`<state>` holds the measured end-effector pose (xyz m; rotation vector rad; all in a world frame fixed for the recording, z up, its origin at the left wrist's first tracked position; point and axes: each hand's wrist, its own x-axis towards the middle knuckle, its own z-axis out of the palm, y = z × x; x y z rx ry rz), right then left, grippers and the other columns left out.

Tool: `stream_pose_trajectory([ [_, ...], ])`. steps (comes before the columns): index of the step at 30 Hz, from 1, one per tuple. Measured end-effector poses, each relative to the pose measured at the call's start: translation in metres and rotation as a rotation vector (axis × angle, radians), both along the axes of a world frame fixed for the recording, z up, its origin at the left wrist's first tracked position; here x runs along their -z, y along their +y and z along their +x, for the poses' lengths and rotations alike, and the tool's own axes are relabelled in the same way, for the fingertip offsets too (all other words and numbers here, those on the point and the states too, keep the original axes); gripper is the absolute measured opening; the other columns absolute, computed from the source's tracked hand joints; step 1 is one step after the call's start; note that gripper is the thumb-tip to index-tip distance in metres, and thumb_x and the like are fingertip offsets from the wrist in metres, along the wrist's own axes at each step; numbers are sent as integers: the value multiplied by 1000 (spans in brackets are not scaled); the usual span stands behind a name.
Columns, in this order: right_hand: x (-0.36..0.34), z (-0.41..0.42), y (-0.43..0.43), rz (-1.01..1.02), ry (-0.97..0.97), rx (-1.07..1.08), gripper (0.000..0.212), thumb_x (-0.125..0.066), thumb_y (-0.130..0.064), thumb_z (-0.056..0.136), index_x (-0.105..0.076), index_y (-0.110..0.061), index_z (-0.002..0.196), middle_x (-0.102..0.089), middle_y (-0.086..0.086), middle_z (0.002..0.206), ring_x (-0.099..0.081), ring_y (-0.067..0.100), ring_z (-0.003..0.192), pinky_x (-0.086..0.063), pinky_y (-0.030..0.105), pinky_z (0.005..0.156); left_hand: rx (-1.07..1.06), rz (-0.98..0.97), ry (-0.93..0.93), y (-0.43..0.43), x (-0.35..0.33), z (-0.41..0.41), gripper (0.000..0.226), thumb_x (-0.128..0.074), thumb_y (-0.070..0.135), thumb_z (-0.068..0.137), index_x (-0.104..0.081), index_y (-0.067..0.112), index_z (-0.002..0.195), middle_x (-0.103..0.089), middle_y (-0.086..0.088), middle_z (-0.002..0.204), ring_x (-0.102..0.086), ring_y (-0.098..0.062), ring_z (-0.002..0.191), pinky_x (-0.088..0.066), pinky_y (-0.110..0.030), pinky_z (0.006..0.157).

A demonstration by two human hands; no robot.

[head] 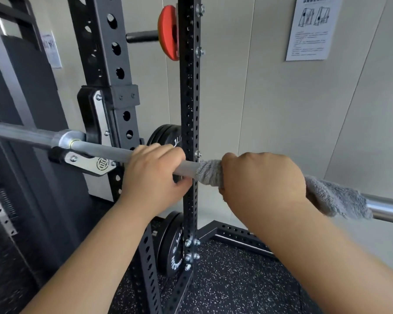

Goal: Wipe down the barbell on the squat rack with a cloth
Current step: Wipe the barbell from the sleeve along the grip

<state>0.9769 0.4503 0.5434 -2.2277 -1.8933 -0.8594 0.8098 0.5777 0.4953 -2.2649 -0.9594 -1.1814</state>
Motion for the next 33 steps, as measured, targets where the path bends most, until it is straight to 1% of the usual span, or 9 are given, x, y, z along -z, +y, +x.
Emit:
stream_pose_trajectory([
  [3, 4, -7, 5, 10, 5, -37, 21, -55, -14, 98, -34, -17, 96, -37, -3, 67, -29, 17, 51, -18, 28, 47, -1, 16, -15, 2, 2, 0, 28, -78, 30, 75, -52, 19, 71, -47, 9, 66, -43, -20, 66, -35, -38, 68],
  [9, 3, 12, -9, 4, -47, -83, 32, -62, -30, 98, -31, -22, 96, -38, -6, 66, -30, 17, 48, -20, 26, 45, 5, -3, 26, -4, -2, -2, 22, -73, 35, 77, -57, 19, 76, -52, 9, 70, -49, -20, 70, -41, -40, 71],
  [14, -2, 25, -28, 22, -18, -55, 41, -52, -63, 100, -39, -25, 93, -44, -7, 68, -39, 20, 52, -22, 25, 46, 24, -17, -4, -9, -1, -1, 23, -67, 40, 78, -59, 18, 79, -52, 9, 73, -48, -18, 73, -40, -38, 75],
  [15, -4, 23, -26, 14, -11, -43, 39, -53, -60, 101, -39, -24, 93, -42, -6, 68, -35, 19, 52, -22, 25, 46, 20, -18, -13, -10, -1, 1, 24, -68, 40, 78, -59, 18, 79, -51, 9, 73, -46, -17, 73, -39, -38, 75],
  [18, -3, 12, -8, -4, 35, -28, 21, -56, -30, 102, -38, -21, 94, -36, -3, 68, -28, 19, 52, -20, 27, 46, -6, -35, -22, -11, -1, 3, 25, -69, 41, 75, -60, 18, 79, -53, 9, 74, -48, -18, 74, -41, -40, 76],
  [20, 0, 2, 3, -16, 28, -44, 17, -53, -21, 102, -37, -17, 96, -35, -1, 67, -27, 18, 51, -20, 27, 46, -19, -46, -38, -12, 1, 4, 25, -70, 39, 72, -62, 18, 81, -55, 8, 75, -50, -19, 76, -42, -42, 78],
  [26, 8, 4, -3, 38, -84, -46, 33, -64, -32, 95, -34, -21, 90, -39, -6, 64, -29, 17, 45, -17, 25, 45, 0, -64, -64, -18, 1, 4, 26, -69, 40, 72, -59, 17, 82, -49, 8, 77, -45, -19, 79, -39, -40, 79],
  [29, 10, 9, -8, 55, -57, -76, 33, -63, -37, 97, -33, -23, 93, -43, -6, 67, -34, 16, 48, -21, 25, 45, 13, -70, -51, -18, 3, 2, 26, -67, 41, 74, -56, 19, 82, -49, 8, 78, -44, -18, 80, -40, -40, 82],
  [33, 11, 2, -9, 116, -10, 11, 36, -57, -56, 98, -39, -25, 92, -46, -7, 67, -37, 17, 51, -23, 24, 46, 58, -95, 9, -14, 2, -3, 29, -70, 44, 77, -57, 21, 89, -50, 11, 85, -46, -17, 84, -38, -36, 85],
])
